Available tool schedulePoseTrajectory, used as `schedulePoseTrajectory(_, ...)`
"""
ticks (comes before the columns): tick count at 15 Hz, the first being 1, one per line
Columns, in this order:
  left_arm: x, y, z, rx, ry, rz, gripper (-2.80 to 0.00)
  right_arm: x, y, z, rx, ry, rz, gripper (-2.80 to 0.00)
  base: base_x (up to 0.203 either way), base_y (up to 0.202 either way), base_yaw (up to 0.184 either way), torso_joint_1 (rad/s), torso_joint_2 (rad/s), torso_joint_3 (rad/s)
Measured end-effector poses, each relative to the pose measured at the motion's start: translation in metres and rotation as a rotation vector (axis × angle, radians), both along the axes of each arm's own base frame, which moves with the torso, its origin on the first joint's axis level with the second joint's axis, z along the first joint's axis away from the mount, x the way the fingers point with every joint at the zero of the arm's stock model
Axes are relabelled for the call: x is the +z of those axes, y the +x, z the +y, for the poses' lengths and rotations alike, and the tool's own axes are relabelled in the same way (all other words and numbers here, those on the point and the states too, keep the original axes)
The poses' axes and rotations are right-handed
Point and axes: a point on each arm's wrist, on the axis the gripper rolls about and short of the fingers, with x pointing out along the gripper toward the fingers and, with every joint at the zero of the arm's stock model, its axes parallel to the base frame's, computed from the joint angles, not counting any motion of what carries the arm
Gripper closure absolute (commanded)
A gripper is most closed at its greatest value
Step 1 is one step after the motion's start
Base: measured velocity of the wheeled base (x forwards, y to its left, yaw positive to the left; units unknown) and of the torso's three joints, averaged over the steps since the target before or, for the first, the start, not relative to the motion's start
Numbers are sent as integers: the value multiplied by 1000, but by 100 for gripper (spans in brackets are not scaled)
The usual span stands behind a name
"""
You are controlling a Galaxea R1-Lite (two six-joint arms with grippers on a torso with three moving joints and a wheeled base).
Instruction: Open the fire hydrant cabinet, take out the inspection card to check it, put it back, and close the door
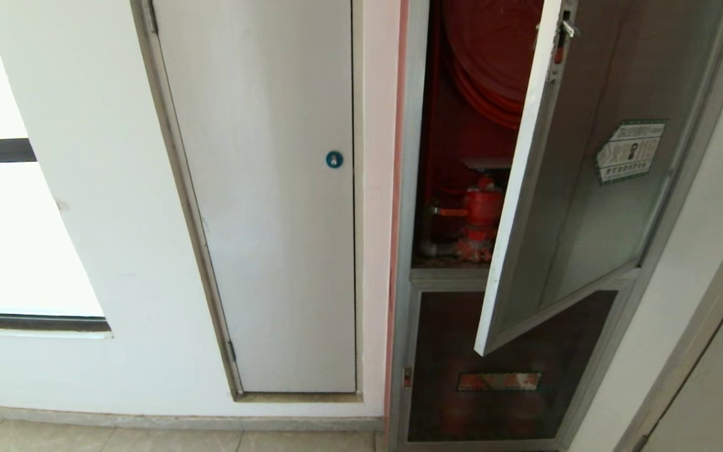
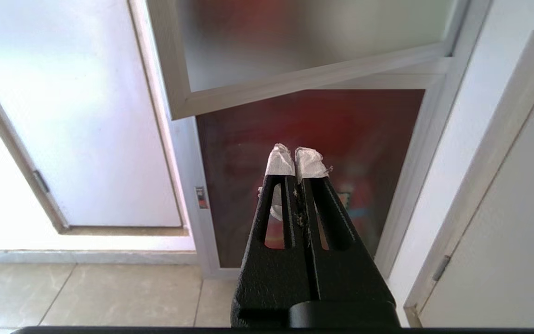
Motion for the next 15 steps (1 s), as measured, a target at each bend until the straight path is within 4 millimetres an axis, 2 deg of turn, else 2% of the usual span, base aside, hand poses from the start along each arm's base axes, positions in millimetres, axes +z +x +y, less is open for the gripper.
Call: schedulePoseTrajectory(15,1,0,0,3,-31,-4,0,0,0,0,1,-2,0,0,0,0,0,2,1,0)
